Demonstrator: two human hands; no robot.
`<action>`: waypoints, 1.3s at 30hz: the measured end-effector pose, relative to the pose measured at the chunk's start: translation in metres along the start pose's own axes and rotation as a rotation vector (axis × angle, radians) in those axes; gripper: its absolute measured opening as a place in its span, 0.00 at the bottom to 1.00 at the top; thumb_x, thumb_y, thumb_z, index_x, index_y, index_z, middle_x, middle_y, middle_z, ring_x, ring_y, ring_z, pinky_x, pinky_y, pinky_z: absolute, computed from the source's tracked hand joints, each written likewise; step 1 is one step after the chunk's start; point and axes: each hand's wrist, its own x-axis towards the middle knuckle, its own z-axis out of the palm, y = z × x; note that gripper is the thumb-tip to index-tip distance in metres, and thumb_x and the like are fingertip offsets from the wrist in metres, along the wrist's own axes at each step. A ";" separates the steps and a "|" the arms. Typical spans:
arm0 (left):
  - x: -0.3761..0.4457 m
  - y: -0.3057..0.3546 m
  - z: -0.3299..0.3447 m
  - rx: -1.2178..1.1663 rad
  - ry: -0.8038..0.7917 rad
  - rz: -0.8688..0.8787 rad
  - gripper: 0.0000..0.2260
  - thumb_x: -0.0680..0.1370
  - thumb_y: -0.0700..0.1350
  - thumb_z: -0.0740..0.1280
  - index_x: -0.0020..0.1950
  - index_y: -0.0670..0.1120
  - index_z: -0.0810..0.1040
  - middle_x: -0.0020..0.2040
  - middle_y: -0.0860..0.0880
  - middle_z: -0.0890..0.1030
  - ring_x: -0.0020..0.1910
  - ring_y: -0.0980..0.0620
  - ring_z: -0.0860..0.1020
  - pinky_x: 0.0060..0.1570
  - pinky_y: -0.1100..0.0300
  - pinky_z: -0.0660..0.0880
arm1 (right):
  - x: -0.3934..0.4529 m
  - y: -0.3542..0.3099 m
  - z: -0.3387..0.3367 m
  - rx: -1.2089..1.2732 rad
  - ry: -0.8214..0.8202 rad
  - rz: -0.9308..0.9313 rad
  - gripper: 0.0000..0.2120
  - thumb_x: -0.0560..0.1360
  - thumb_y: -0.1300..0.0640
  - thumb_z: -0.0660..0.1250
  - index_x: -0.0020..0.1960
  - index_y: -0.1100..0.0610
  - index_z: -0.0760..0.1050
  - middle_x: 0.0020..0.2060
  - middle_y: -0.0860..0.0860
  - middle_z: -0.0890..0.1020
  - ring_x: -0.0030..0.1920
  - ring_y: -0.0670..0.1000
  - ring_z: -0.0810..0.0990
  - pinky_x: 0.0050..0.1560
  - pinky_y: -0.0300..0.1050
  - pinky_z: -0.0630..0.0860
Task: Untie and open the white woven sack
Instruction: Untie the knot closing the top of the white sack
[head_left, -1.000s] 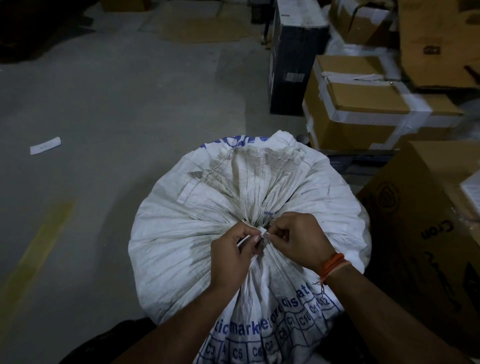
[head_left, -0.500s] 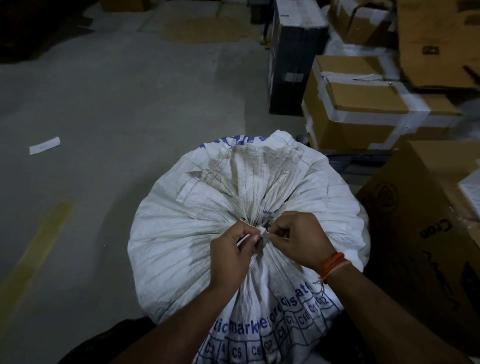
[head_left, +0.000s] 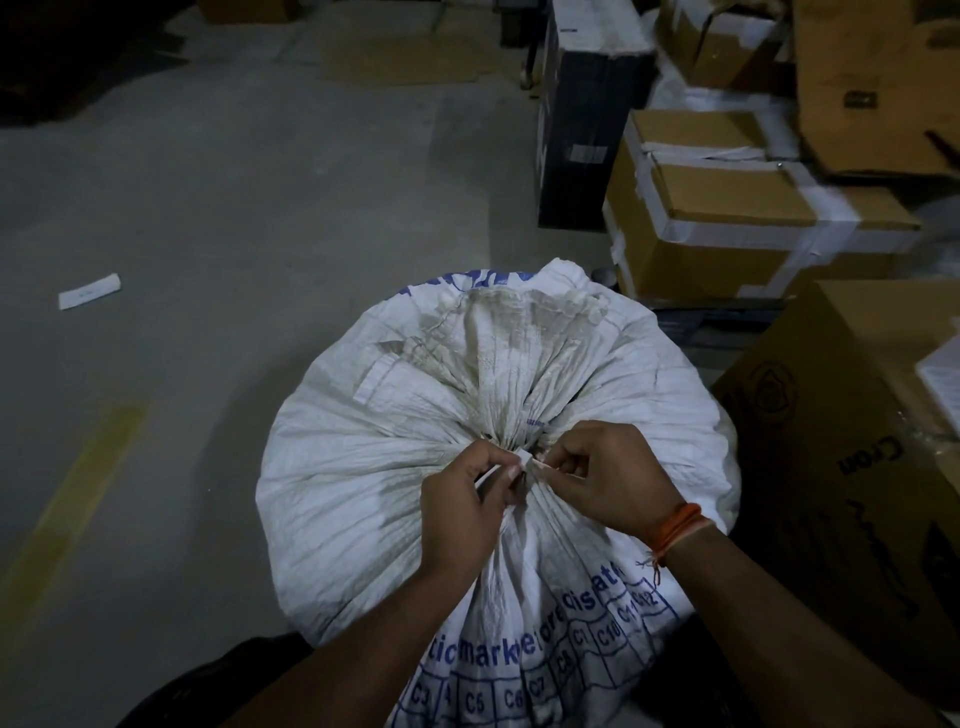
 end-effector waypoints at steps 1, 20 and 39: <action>0.000 0.000 0.000 0.002 0.000 0.000 0.07 0.81 0.42 0.72 0.48 0.55 0.84 0.42 0.58 0.87 0.38 0.57 0.87 0.44 0.47 0.86 | 0.000 0.001 -0.001 -0.003 0.002 0.006 0.05 0.70 0.54 0.78 0.38 0.53 0.84 0.33 0.47 0.82 0.33 0.45 0.79 0.36 0.41 0.78; 0.001 0.005 0.000 0.079 0.020 0.022 0.07 0.81 0.43 0.72 0.48 0.55 0.83 0.42 0.60 0.87 0.37 0.59 0.86 0.41 0.51 0.85 | 0.002 -0.001 0.005 -0.008 0.022 -0.006 0.04 0.71 0.54 0.77 0.39 0.53 0.85 0.34 0.47 0.82 0.35 0.45 0.79 0.38 0.43 0.78; -0.001 0.010 0.000 0.014 0.007 -0.006 0.08 0.81 0.41 0.71 0.51 0.55 0.84 0.44 0.58 0.89 0.43 0.58 0.88 0.45 0.46 0.86 | 0.006 0.006 0.017 0.402 0.024 0.210 0.10 0.71 0.58 0.76 0.50 0.49 0.80 0.41 0.45 0.86 0.43 0.39 0.85 0.44 0.29 0.78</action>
